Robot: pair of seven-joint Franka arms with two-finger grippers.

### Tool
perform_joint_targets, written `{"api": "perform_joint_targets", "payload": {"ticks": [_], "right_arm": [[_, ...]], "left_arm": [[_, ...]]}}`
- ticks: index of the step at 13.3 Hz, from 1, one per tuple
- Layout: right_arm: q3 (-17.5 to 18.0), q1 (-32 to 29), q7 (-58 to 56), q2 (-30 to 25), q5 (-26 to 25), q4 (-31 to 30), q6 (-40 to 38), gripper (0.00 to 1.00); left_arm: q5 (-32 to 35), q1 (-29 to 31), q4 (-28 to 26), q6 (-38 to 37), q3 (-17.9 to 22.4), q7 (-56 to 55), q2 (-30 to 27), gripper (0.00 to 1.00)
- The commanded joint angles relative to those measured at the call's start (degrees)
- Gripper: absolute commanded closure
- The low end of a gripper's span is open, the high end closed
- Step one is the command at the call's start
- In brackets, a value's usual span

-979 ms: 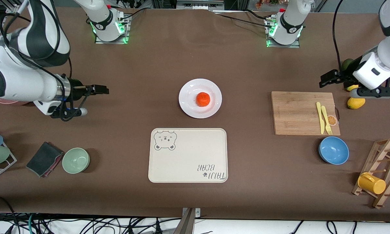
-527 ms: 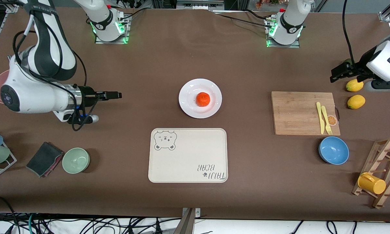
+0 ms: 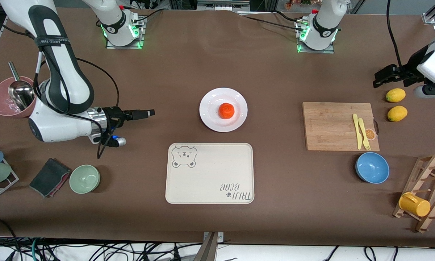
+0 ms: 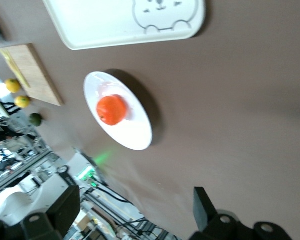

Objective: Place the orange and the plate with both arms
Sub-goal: 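Withdraw the left gripper while the right gripper reaches toward the plate rim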

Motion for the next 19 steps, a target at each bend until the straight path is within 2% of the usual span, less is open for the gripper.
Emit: {"api": "perform_joint_targets", "payload": {"ticks": [1,4,11,14,17,19], "right_arm": [[-0.09,0.1,-3.95,1.52,4.89,0.13,0.51,0.0],[-0.17,0.1,-6.25,3.01,9.55,0.13,0.6,0.0],[-0.09,0.28,-12.05,6.09,13.16,-0.4,1.3,0.0],[-0.09,2.29,-15.91,8.02,17.99,-0.4,2.18,0.0],[-0.09,5.27,-20.31,10.4,18.09,-0.83,2.97,0.0],[-0.09,7.99,-20.58,10.49,18.27,-2.06,6.46,0.0]], "left_arm": [[1.75,0.56,4.2,-2.57,-0.47,-0.38,2.1,0.0],[1.75,0.47,4.29,-2.48,-0.64,-0.38,2.81,0.0],[1.84,0.65,4.29,-2.57,-0.38,-0.38,3.43,0.0],[1.58,0.65,4.99,-2.57,0.15,-0.38,3.34,0.0],[1.92,0.56,6.4,-2.57,0.41,-0.11,3.42,0.0],[2.1,0.21,7.01,-2.3,0.06,-0.2,3.42,0.0]]}}
